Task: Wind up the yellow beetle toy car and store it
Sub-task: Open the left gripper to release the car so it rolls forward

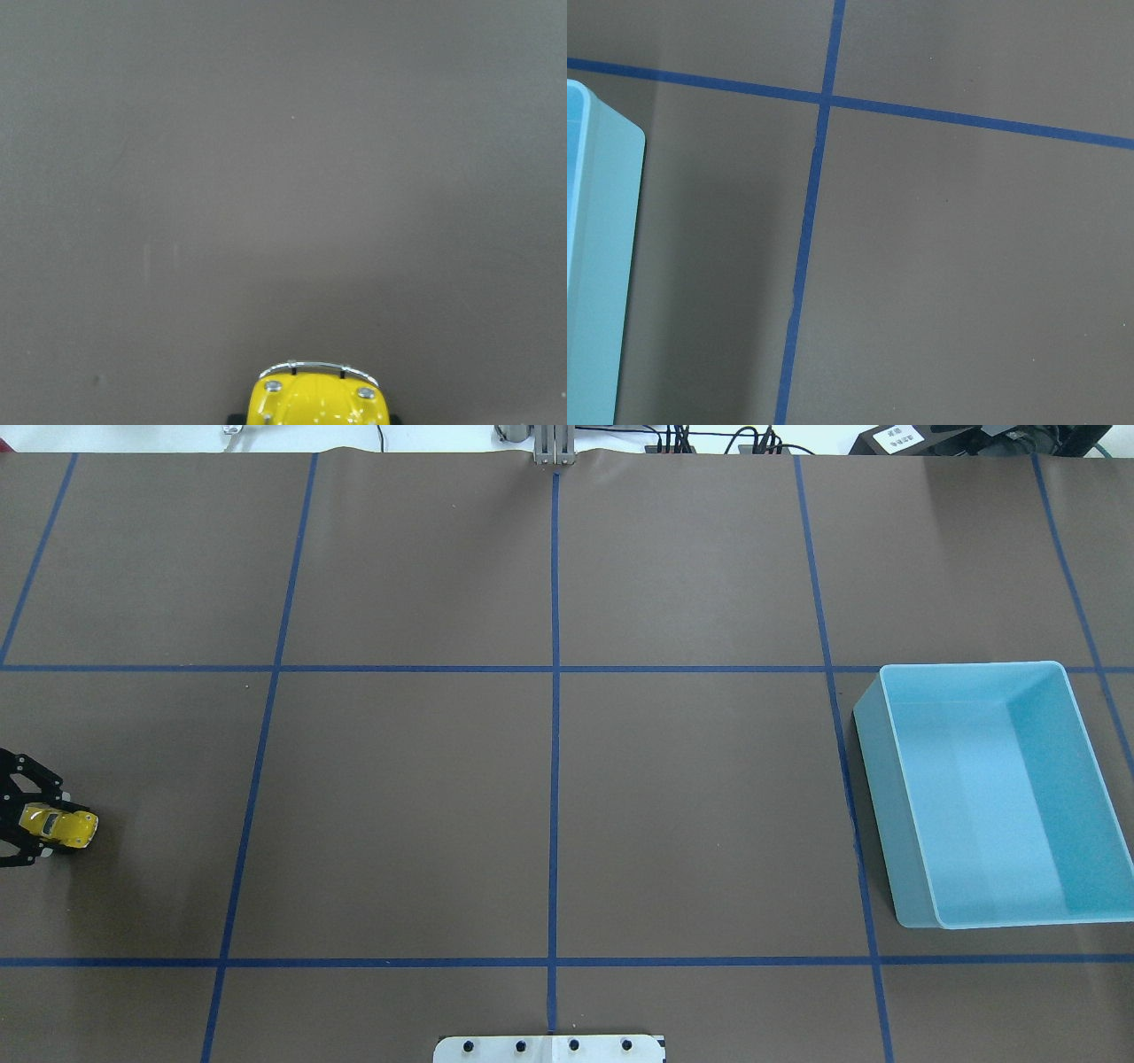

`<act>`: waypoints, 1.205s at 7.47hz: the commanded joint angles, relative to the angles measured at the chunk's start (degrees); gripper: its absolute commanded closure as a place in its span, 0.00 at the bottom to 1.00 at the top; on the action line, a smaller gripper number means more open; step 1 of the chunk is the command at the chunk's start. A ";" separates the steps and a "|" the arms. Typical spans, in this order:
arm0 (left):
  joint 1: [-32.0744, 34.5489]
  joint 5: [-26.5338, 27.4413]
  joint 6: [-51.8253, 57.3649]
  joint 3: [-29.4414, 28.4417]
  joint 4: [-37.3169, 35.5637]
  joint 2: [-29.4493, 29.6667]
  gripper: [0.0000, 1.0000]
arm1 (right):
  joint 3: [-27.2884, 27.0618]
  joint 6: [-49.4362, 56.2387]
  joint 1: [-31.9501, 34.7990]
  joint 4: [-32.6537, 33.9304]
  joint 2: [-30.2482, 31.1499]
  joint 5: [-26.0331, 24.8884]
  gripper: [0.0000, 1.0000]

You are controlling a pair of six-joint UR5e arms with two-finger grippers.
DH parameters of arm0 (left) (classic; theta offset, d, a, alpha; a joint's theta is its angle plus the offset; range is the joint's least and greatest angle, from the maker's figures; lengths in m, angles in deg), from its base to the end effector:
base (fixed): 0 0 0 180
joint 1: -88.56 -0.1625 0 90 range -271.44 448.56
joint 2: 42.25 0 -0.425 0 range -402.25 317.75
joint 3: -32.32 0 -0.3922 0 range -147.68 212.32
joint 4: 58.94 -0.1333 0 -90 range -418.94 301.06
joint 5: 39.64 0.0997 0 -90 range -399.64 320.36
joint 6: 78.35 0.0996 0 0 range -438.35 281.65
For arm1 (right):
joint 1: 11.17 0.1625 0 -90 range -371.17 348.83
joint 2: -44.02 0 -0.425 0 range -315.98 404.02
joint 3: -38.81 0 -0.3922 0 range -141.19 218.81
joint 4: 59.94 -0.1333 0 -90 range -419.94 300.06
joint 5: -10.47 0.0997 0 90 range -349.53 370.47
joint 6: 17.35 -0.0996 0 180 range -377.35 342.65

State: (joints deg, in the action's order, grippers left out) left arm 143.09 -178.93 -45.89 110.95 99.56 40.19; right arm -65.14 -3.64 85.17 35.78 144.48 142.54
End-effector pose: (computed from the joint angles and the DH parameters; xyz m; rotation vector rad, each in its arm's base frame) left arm 0.2020 -0.3831 0.6773 0.8647 0.9055 1.4126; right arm 0.1115 -0.4012 0.6343 0.0913 -0.7298 -0.1085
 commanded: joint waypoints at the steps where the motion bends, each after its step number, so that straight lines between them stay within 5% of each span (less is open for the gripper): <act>1: 0.48 0.08 -0.38 -0.05 1.01 0.01 0.56 | 0.06 0.00 0.08 0.00 0.00 0.03 0.00; 2: 0.48 0.16 -0.64 0.03 2.41 0.01 0.01 | 0.06 -0.09 -0.01 0.00 0.00 0.03 0.00; 9: 2.51 0.16 -1.52 0.65 2.87 -0.26 0.00 | 0.06 0.00 0.08 0.00 0.00 0.03 0.00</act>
State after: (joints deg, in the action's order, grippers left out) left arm 145.42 -178.77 -46.99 111.47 102.46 39.93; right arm -65.09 -3.67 85.24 35.78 144.48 142.57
